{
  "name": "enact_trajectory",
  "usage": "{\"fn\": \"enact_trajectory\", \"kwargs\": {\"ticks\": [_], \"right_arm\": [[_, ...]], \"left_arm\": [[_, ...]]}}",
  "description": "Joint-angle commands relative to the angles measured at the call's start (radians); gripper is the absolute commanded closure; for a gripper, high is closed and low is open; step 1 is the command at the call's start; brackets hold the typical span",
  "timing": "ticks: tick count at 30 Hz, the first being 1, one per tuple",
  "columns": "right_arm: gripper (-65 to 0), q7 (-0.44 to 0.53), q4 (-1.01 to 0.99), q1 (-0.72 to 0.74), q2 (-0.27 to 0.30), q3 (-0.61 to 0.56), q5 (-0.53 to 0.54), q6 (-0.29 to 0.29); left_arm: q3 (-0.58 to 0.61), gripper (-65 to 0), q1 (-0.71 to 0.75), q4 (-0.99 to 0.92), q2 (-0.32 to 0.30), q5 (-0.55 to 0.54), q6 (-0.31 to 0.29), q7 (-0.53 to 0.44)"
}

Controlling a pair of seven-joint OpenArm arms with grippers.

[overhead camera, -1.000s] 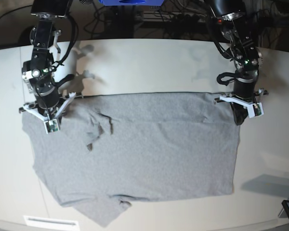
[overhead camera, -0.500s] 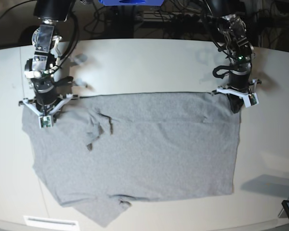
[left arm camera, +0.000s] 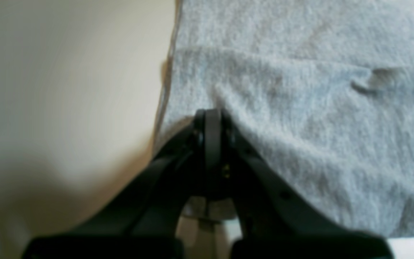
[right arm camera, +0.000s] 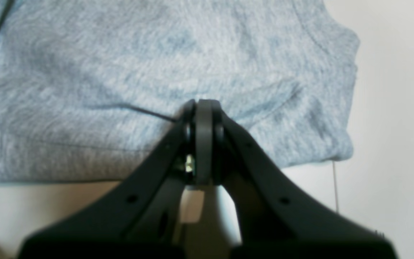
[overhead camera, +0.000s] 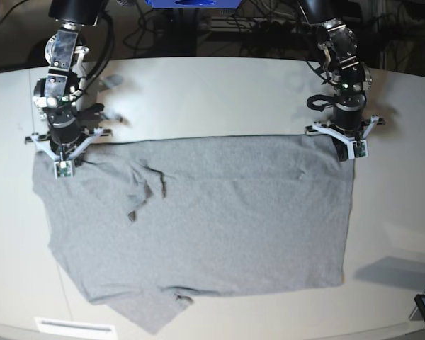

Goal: Fold the T-shirt properly
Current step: 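Pull the shoulder edge away from the hem with both grippers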

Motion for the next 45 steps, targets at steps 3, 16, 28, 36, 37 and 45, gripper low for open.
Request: {"fn": "enact_trajectory", "kwargs": {"ticks": [3,16,28,36,37,45], "right_arm": [[0.0,0.023,0.022,-0.007,0.002,0.003,0.006,-0.002],[0.0,0.022,0.05,-0.087,0.002,0.005,0.002,-0.004],[0.0,0.022,0.106,-0.156,0.003,0.005,0.002,-0.004],[0.0,0.022,0.143,-0.203,-0.001,0.028,0.003,-0.004],[0.0,0.022,0.143,-0.203,-0.003,0.038,0.003,-0.004],[0.0,0.022,0.143,-0.208,-0.003,0.054,0.003,-0.004]], "left_arm": [[-0.001,0.0,0.016,0.009,-0.006,0.018,-0.003,0.032],[0.008,0.0,0.089,0.091,-0.031,0.024,-0.004,0.033],[0.006,0.0,0.204,0.169,-0.036,0.024,-0.006,0.032],[-0.003,0.0,0.246,0.178,-0.036,0.024,-0.006,0.032],[-0.003,0.0,0.252,0.183,-0.036,0.024,-0.006,0.03],[0.003,0.0,0.28,0.309,-0.026,0.024,-0.006,0.033]]}}
